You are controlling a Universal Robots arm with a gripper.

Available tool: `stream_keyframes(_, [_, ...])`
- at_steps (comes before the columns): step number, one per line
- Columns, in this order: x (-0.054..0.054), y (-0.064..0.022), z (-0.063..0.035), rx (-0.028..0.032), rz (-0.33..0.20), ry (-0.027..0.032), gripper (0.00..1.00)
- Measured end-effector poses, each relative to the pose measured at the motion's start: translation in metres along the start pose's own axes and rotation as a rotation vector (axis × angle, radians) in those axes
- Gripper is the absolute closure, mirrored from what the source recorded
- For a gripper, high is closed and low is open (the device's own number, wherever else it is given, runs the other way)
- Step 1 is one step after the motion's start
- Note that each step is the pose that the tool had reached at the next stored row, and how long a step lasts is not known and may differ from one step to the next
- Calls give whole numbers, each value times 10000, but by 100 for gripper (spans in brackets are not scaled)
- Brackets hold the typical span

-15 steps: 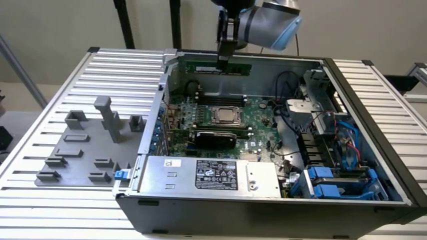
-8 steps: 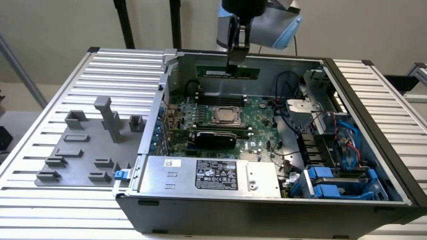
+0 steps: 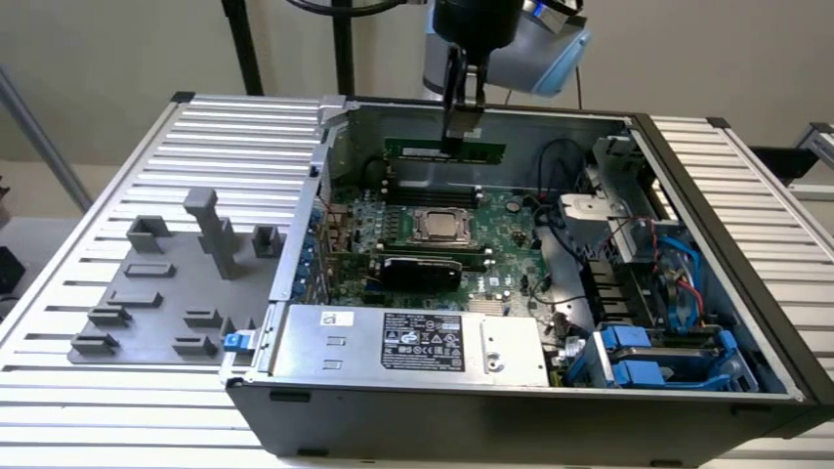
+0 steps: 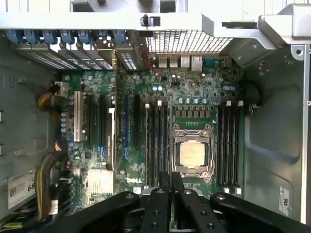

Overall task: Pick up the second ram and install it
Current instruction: 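Insert the second ram into the second slot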

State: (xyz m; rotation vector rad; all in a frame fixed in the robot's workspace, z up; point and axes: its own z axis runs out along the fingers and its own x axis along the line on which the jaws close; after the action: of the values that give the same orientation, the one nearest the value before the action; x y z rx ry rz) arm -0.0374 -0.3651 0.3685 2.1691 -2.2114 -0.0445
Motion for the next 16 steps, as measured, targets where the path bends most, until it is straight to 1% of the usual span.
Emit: stream_keyframes(16, [0, 0, 1, 0, 1, 0, 100])
